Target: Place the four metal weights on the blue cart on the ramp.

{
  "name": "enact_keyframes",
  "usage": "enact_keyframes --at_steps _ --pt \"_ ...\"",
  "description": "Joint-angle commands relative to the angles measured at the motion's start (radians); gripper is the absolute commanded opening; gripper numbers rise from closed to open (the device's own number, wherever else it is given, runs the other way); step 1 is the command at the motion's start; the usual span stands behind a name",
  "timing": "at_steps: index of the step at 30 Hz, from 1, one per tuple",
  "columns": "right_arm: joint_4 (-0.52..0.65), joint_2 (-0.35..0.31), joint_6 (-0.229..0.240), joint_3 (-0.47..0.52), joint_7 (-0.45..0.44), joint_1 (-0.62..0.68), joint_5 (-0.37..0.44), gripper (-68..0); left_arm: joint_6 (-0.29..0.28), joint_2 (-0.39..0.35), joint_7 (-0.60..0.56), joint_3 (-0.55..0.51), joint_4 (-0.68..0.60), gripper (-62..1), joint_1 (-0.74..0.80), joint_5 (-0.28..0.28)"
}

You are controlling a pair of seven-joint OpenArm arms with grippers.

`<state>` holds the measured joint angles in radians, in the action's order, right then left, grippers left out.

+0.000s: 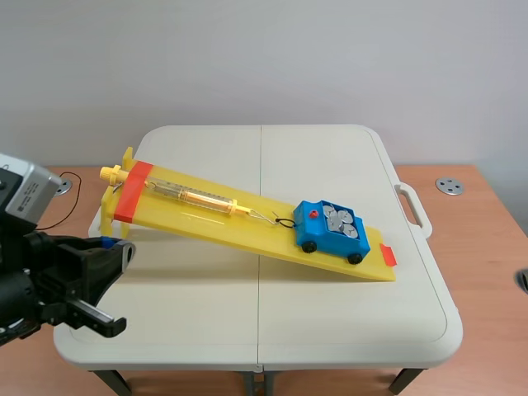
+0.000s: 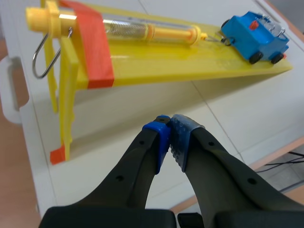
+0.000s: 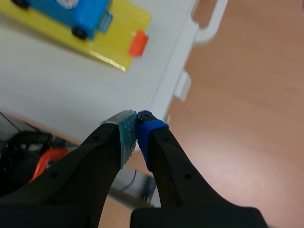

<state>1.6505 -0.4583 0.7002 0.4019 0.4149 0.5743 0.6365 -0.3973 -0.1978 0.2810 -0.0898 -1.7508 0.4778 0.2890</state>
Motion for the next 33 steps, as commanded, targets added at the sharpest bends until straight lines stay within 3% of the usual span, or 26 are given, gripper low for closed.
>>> enact_keyframes --at_steps 1,8,18,26,33 --pt "0.110 -0.048 0.045 0.061 -0.086 0.073 0.075 -66.8 -0.042 0.040 -0.105 0.028 -0.117 -58.2 -0.068 -0.004" --pt "0.111 -0.045 0.045 0.132 -0.082 0.323 0.074 -66.9 -0.031 0.113 -0.132 0.105 -0.117 -58.4 -0.142 -0.135" --pt "0.110 -0.038 0.045 0.210 -0.061 0.583 0.065 -66.9 0.123 0.132 -0.161 0.206 -0.107 -58.4 -0.233 -0.359" --pt "0.110 0.043 0.045 0.252 -0.052 0.652 0.047 -66.9 0.178 0.153 -0.175 0.216 -0.014 -58.4 -0.284 -0.385" --pt "0.109 0.051 0.045 0.253 -0.039 0.659 0.044 -66.9 0.209 0.153 -0.203 0.220 0.079 -58.4 -0.328 -0.414"
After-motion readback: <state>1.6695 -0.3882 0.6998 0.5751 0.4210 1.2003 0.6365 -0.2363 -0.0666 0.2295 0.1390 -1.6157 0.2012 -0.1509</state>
